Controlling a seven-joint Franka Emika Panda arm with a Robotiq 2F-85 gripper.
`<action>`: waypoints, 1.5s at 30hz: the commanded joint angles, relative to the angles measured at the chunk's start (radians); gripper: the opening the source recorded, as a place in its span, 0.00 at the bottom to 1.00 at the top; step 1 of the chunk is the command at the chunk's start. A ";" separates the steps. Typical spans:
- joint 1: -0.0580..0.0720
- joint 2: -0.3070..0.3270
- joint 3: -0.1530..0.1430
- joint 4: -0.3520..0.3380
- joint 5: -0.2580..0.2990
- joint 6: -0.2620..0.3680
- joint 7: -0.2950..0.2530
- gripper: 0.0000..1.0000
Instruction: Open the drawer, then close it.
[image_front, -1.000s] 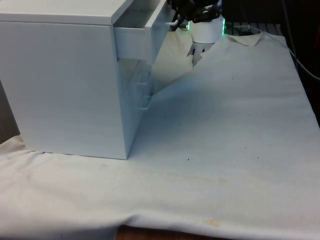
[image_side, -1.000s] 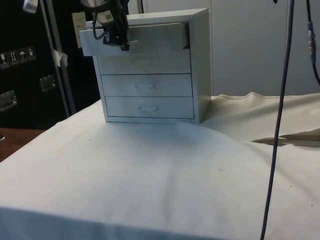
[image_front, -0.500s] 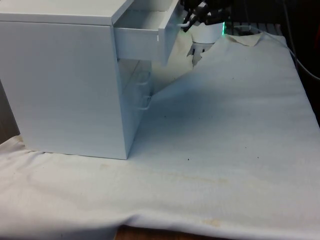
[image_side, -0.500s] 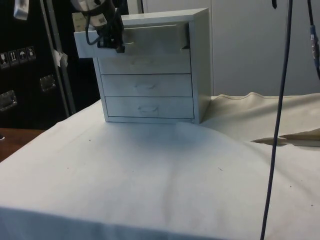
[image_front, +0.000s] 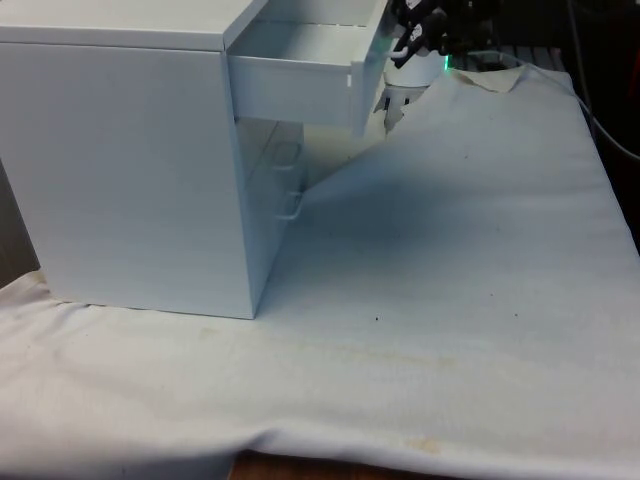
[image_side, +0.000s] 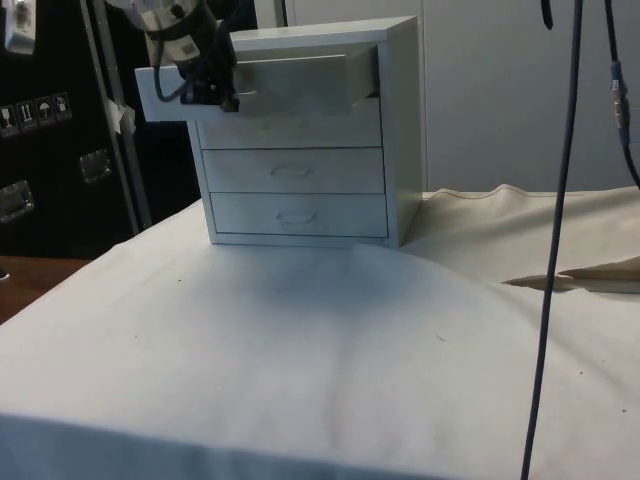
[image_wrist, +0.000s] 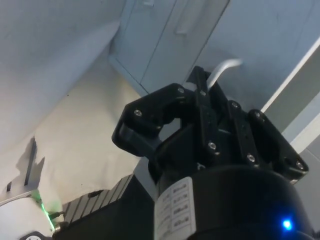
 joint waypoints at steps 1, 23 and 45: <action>0.006 0.009 0.007 0.017 0.002 -0.016 0.004 0.00; 0.017 0.073 0.075 0.111 -0.021 -0.130 0.076 0.00; 0.012 0.076 0.086 0.113 -0.038 -0.143 0.085 0.51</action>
